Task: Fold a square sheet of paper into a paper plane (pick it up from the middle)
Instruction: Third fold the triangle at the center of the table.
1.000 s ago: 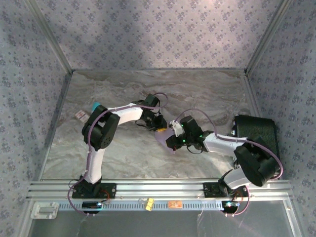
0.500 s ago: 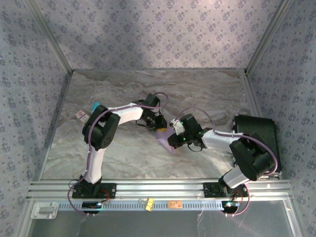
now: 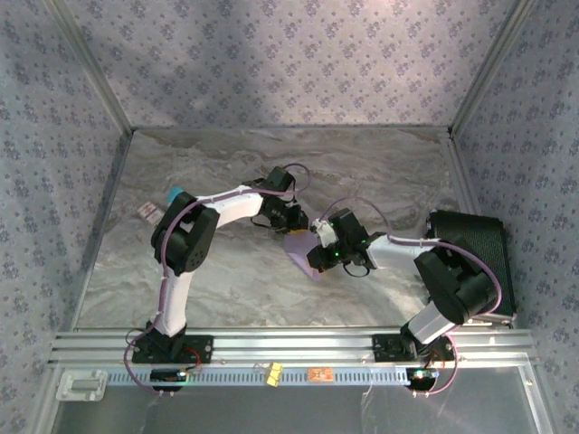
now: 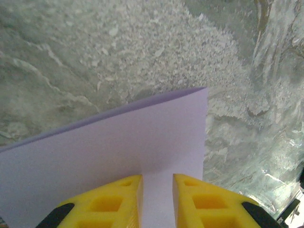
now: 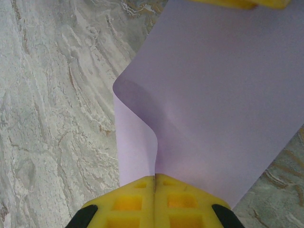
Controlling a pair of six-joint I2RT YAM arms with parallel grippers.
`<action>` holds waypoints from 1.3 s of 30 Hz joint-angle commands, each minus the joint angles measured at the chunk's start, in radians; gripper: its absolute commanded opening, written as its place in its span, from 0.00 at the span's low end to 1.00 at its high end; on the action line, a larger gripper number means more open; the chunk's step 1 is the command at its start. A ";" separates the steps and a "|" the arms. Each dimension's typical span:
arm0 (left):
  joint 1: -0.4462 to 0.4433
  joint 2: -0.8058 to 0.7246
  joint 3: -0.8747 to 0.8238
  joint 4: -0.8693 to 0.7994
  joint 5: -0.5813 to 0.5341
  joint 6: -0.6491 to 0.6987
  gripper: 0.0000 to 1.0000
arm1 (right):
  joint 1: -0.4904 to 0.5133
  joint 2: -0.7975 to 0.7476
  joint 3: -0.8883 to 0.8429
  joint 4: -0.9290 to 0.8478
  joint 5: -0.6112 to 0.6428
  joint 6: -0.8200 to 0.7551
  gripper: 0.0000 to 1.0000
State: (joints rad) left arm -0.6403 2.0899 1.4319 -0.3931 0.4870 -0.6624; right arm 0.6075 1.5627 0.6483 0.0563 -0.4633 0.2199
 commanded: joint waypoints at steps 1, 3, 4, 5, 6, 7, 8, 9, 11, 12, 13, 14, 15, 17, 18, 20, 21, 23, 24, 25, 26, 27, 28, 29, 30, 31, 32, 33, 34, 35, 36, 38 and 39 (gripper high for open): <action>0.012 0.019 0.021 0.015 0.002 0.011 0.23 | 0.005 0.010 0.008 0.004 -0.024 0.006 0.02; 0.010 0.030 0.019 0.023 0.004 0.010 0.23 | 0.005 0.010 0.011 0.004 -0.026 0.005 0.02; 0.011 0.036 0.021 0.022 0.001 0.011 0.23 | 0.005 0.010 0.013 0.006 -0.030 0.006 0.02; 0.011 0.043 0.019 0.020 -0.010 0.013 0.23 | 0.005 0.010 0.013 0.006 -0.031 0.006 0.02; 0.011 0.050 0.020 0.013 -0.017 0.015 0.23 | 0.005 0.010 0.015 0.006 -0.033 0.004 0.02; 0.010 0.058 0.020 0.010 -0.020 0.018 0.23 | 0.005 0.009 0.017 0.004 -0.034 0.004 0.02; 0.010 0.064 0.018 0.009 -0.019 0.022 0.22 | 0.005 0.007 0.020 0.001 -0.037 0.004 0.02; 0.008 0.071 0.017 0.005 -0.018 0.031 0.21 | 0.005 0.004 0.021 -0.001 -0.037 0.004 0.02; 0.000 0.084 0.024 -0.023 -0.028 0.054 0.19 | 0.002 -0.003 0.025 -0.006 -0.031 -0.002 0.02; -0.002 0.089 0.025 -0.036 -0.036 0.066 0.19 | -0.001 -0.007 0.029 -0.011 -0.026 -0.007 0.02; -0.005 0.093 0.024 -0.042 -0.039 0.073 0.19 | -0.004 -0.008 0.035 -0.022 -0.022 -0.012 0.02; -0.006 0.093 0.022 -0.045 -0.041 0.076 0.18 | -0.007 -0.009 0.043 -0.035 -0.019 -0.021 0.02; -0.006 0.092 0.016 -0.046 -0.043 0.078 0.18 | -0.011 -0.009 0.050 -0.046 -0.009 -0.028 0.02; -0.007 0.090 0.010 -0.046 -0.047 0.076 0.18 | -0.016 -0.008 0.062 -0.060 0.011 -0.040 0.02; -0.008 0.086 0.009 -0.046 -0.046 0.075 0.18 | -0.019 -0.005 0.067 -0.066 0.017 -0.045 0.02; -0.008 0.081 0.006 -0.042 -0.049 0.073 0.18 | -0.022 0.002 0.077 -0.076 0.025 -0.053 0.02; -0.008 0.079 0.006 -0.045 -0.051 0.073 0.18 | -0.024 0.007 0.081 -0.080 0.032 -0.055 0.02; -0.007 0.077 0.007 -0.047 -0.051 0.073 0.18 | -0.024 0.010 0.091 -0.088 0.052 -0.062 0.02; -0.008 0.075 0.006 -0.047 -0.051 0.073 0.18 | -0.025 0.014 0.096 -0.094 0.065 -0.064 0.02; -0.009 0.074 0.007 -0.046 -0.051 0.073 0.18 | -0.025 0.017 0.101 -0.100 0.075 -0.066 0.02; -0.008 0.072 0.004 -0.047 -0.051 0.073 0.18 | -0.025 0.022 0.107 -0.107 0.082 -0.067 0.02; -0.007 0.070 0.002 -0.047 -0.052 0.072 0.18 | -0.027 0.027 0.112 -0.112 0.081 -0.070 0.02; -0.008 0.070 0.001 -0.046 -0.052 0.072 0.18 | -0.028 0.031 0.117 -0.118 0.078 -0.073 0.02; -0.008 0.070 -0.001 -0.048 -0.053 0.072 0.18 | -0.026 0.035 0.119 -0.121 0.075 -0.071 0.02; -0.007 0.068 -0.002 -0.048 -0.053 0.071 0.18 | -0.027 0.037 0.118 -0.122 0.070 -0.072 0.02; -0.008 0.067 -0.004 -0.047 -0.053 0.069 0.18 | -0.026 0.038 0.115 -0.121 0.066 -0.071 0.02; -0.008 0.065 -0.007 -0.045 -0.053 0.067 0.18 | -0.025 0.038 0.111 -0.121 0.062 -0.070 0.02; -0.008 0.064 -0.010 -0.043 -0.053 0.065 0.18 | -0.026 0.034 0.106 -0.124 0.058 -0.067 0.02; -0.008 0.063 -0.011 -0.043 -0.053 0.063 0.18 | -0.025 0.031 0.102 -0.124 0.055 -0.065 0.02; -0.008 0.062 -0.013 -0.043 -0.053 0.061 0.18 | -0.026 0.024 0.092 -0.124 0.054 -0.062 0.02; -0.008 0.062 -0.013 -0.040 -0.053 0.061 0.18 | -0.025 0.018 0.083 -0.120 0.054 -0.057 0.02; -0.008 0.062 -0.015 -0.040 -0.053 0.057 0.18 | -0.025 0.006 0.069 -0.114 0.054 -0.050 0.02; -0.007 0.062 -0.016 -0.038 -0.051 0.056 0.18 | -0.025 0.003 0.064 -0.111 0.056 -0.044 0.02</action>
State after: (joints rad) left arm -0.6369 2.1326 1.4502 -0.3740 0.4812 -0.6106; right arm 0.5865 1.5848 0.7338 -0.0380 -0.4076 0.1677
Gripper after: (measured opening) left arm 0.182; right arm 0.052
